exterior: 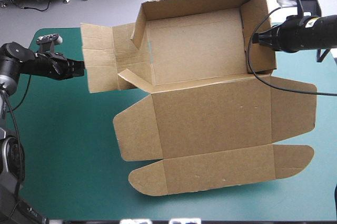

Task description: Fold the box

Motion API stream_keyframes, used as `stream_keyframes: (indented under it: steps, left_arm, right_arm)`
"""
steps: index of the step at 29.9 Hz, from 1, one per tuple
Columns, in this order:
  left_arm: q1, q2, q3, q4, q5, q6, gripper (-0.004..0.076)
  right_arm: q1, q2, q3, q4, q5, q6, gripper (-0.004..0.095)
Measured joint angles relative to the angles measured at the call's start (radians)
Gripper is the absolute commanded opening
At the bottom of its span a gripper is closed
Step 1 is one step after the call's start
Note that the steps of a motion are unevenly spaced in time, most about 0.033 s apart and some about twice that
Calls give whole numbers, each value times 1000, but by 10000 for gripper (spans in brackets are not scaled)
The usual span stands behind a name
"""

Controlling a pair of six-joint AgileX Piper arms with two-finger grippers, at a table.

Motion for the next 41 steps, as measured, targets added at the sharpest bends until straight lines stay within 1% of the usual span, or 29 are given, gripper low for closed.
stream_keyframes:
  steps: [4, 6, 9, 15, 21, 26, 32, 41]
  left_arm:
    - [-2, 32, 1, -240, 56, 130, -3]
    - [-18, 34, 1, -296, 75, 168, -3]
    - [-61, 34, 1, -341, 85, 194, -3]
    - [-184, 34, 1, -352, 87, 198, -6]
    - [-270, 27, 1, -375, 91, 199, -6]
    - [-271, -22, 1, -385, 91, 201, -6]
    - [-271, -77, 1, -390, 124, 201, -6]
    - [-271, -134, 1, -389, 129, 197, -6]
  right_arm:
    - [0, -15, -19, 123, 0, -32, -23]
    - [0, -15, -32, 187, 0, -45, -23]
    - [0, -12, -67, 247, 0, -52, -23]
    - [0, 13, -104, 298, 0, -56, -23]
    - [0, 53, -104, 295, 0, -58, -21]
    - [0, 94, -104, 250, 0, -58, -21]
    - [0, 144, -104, 222, 0, -57, -21]
    - [0, 198, -104, 158, 0, -34, -21]
